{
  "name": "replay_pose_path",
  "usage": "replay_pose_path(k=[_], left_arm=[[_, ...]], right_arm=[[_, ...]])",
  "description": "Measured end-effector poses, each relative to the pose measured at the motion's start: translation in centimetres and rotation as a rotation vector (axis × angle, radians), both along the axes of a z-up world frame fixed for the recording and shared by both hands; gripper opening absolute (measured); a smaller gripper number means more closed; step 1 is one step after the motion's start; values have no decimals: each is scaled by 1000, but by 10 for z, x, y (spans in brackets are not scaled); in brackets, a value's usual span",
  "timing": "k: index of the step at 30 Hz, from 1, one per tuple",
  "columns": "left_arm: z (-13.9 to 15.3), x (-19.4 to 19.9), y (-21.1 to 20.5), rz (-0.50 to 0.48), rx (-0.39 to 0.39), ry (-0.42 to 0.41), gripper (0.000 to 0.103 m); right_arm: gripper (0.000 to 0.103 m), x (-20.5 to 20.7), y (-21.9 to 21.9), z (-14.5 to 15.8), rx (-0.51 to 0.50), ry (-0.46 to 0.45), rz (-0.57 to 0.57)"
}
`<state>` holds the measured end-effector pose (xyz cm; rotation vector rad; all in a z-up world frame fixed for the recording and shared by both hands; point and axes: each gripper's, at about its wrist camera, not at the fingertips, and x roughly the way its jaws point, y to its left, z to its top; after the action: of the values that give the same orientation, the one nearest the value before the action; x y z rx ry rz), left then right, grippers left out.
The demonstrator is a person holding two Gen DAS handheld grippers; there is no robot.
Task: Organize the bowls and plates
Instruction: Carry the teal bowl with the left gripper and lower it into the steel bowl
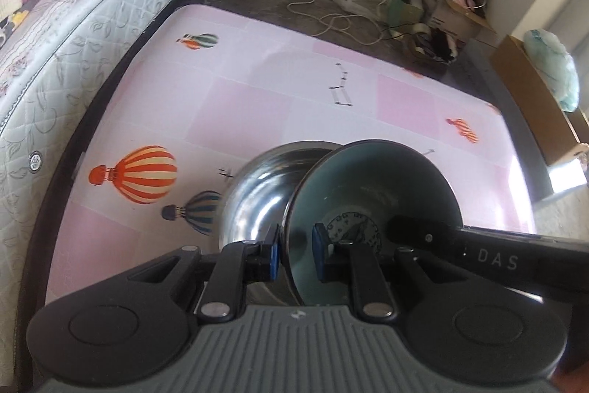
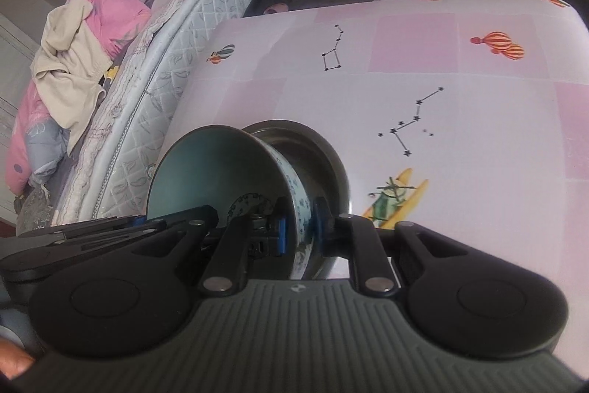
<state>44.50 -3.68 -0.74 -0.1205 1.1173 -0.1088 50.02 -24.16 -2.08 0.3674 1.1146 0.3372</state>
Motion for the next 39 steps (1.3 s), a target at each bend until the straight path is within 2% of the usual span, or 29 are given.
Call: replay_pose_path(k=[6, 13, 18, 27, 39], left_arm=[[-24, 11, 11, 12, 0, 39, 18], [-31, 12, 12, -1, 1, 59, 18], [-33, 12, 14, -5, -1, 68, 27], [-19, 8, 12, -27, 8, 36, 38], [16, -21, 7, -60, -22, -45, 59]], right_arm=[[13, 26, 23, -26, -13, 46, 19], [13, 32, 26, -47, -21, 78, 27], [15, 34, 30, -49, -27, 71, 32], [19, 33, 30, -39, -53, 35, 15], [26, 13, 22, 2, -85, -69, 14]])
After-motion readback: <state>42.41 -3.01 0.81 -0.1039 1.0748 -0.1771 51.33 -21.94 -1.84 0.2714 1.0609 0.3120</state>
